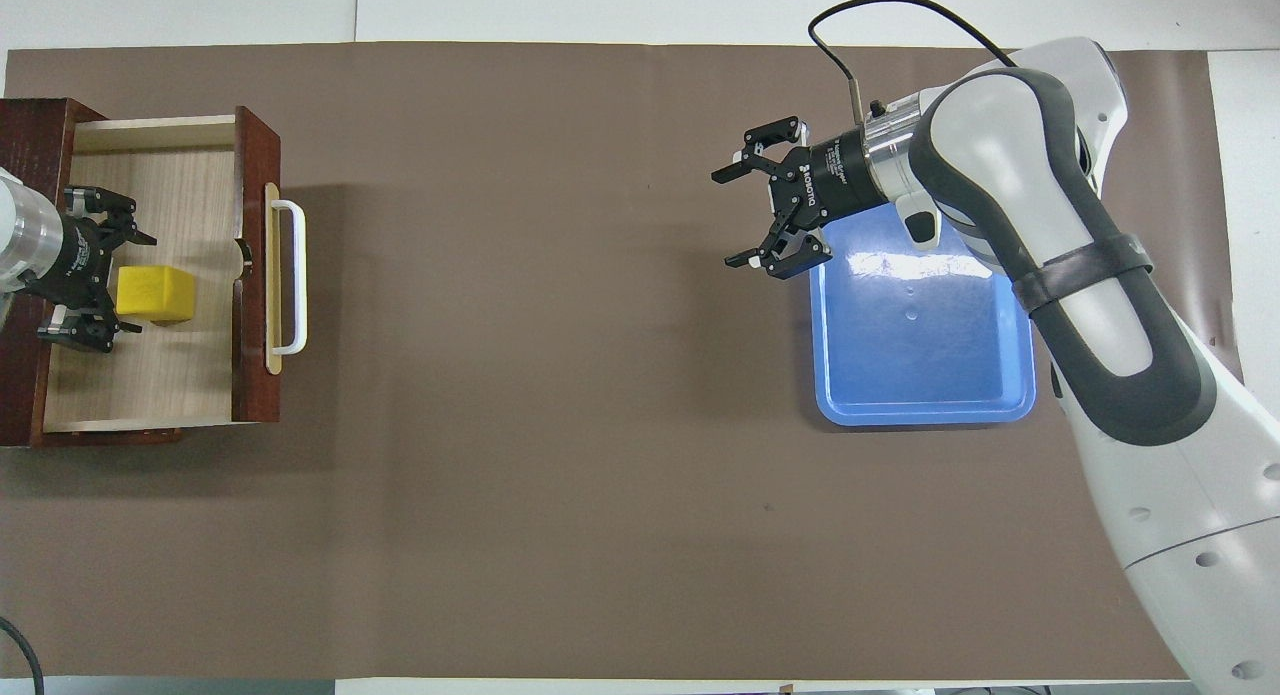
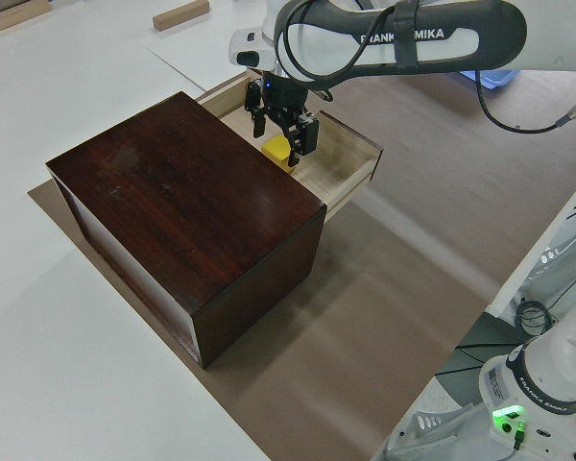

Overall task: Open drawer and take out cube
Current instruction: 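Lower the left gripper into the drawer and grasp the yellow cube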

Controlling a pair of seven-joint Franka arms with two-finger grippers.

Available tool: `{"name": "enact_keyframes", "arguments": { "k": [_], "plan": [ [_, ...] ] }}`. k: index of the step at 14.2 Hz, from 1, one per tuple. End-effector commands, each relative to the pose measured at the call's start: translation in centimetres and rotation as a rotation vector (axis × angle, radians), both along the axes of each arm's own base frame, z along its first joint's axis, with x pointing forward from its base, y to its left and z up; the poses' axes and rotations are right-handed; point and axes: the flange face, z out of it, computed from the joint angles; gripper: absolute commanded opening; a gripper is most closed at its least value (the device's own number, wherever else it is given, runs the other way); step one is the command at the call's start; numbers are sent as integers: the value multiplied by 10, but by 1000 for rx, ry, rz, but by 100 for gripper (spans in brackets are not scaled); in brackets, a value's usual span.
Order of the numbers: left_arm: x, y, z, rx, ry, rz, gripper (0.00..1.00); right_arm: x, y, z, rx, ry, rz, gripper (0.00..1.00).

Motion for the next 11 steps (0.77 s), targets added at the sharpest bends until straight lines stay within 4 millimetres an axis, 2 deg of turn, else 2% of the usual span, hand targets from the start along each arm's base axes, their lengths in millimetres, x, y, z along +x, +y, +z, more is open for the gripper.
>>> {"name": "enact_keyframes", "arguments": {
  "k": [1, 4, 6, 7, 9, 10, 11],
  "plan": [
    [-11, -2, -1, -11, -13, 37, 100, -8, 2, 2, 3, -27, 2, 100],
    [-21, -3, -7, -11, -9, 47, 100, -7, 2, 2, 2, -27, 3, 100],
    [-21, 0, -6, -11, -12, 54, 100, -8, 2, 2, 3, -26, 5, 100],
    [-20, 1, -6, -11, -16, 60, 92, -7, 2, 2, 2, -27, 3, 100],
    [-20, 2, -5, -11, -15, 58, 27, -7, 2, 3, 2, -28, 2, 100],
    [-20, 3, -4, -11, -17, 53, 1, -7, 2, 3, 2, -29, 3, 100],
    [-19, 3, -5, -11, -17, 53, 0, -7, 2, 3, 2, -29, 3, 100]
  ]
}}
